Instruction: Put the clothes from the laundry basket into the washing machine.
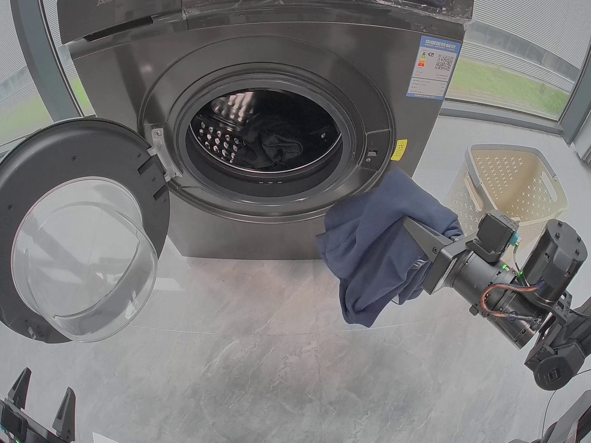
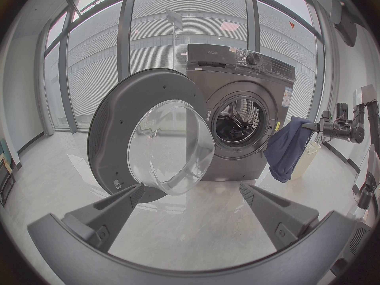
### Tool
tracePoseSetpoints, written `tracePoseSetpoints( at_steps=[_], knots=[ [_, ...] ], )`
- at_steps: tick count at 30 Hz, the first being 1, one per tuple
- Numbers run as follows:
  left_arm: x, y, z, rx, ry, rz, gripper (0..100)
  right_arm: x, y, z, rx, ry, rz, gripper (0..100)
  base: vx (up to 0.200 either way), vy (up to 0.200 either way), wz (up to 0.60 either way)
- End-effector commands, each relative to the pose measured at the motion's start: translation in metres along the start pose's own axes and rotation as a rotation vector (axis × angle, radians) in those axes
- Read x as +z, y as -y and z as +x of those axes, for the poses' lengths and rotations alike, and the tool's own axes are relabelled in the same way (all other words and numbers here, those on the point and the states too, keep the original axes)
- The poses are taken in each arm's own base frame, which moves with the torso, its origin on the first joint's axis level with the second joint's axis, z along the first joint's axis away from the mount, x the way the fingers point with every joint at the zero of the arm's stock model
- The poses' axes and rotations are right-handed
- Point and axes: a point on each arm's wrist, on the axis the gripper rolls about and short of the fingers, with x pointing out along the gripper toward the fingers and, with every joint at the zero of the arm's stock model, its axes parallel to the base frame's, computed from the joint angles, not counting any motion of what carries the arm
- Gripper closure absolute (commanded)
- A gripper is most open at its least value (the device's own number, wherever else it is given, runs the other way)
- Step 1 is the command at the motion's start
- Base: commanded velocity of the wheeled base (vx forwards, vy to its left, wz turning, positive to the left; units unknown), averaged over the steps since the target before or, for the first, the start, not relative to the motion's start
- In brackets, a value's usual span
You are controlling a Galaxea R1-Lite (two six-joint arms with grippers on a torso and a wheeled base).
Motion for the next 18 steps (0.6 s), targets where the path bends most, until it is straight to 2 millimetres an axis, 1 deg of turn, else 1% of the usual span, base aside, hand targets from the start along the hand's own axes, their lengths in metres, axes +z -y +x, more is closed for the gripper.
tracePoseSetpoints(
  at_steps=[1, 9, 18],
  knots=[
    [-0.0046, -0.0002, 0.0006, 0.001, -0.008, -0.001, 0, 0.0002, -0.0003, 0.0000, 0.002, 0.001, 0.001, 100, 0.000, 0.200, 0.00],
    [-0.0046, -0.0003, 0.0006, 0.000, -0.008, -0.001, 0, -0.0005, -0.0006, -0.0001, 0.003, -0.002, 0.002, 100, 0.000, 0.200, 0.00],
    [-0.0046, -0.0002, 0.0006, 0.001, -0.008, 0.001, 0, -0.0013, -0.0009, -0.0002, 0.004, -0.005, 0.005, 100, 0.000, 0.000, 0.00]
  ],
)
